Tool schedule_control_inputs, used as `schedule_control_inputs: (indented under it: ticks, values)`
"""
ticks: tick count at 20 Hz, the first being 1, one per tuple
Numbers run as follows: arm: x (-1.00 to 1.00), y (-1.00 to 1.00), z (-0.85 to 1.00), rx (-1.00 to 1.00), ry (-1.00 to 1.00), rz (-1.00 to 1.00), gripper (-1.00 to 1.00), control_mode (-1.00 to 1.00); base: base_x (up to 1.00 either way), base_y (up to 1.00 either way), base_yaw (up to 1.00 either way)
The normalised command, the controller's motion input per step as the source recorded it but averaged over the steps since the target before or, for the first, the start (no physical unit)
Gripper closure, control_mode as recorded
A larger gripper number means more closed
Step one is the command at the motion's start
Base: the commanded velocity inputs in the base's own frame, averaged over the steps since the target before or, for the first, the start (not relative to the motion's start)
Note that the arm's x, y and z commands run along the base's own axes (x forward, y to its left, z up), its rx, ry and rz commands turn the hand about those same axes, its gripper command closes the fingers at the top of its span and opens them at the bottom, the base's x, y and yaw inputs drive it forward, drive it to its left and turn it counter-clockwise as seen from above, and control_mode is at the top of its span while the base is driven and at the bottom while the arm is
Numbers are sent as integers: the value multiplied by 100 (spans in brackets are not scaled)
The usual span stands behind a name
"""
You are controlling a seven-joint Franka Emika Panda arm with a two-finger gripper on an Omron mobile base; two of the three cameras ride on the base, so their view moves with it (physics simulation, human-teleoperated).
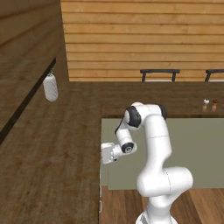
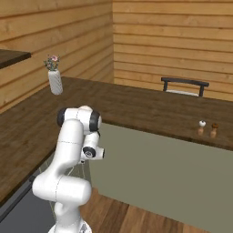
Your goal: Take a straw from the drawer in front and place it inside the glass cup on the dining counter.
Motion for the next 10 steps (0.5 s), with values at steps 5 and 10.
schedule_control_inputs:
  ticks: [5,10]
  values:
    - [-40,-33,1,0,-3,0,100,-100,0,0,0]
    - [-37,-70,7,0,-1,0,100,-100,0,0,0]
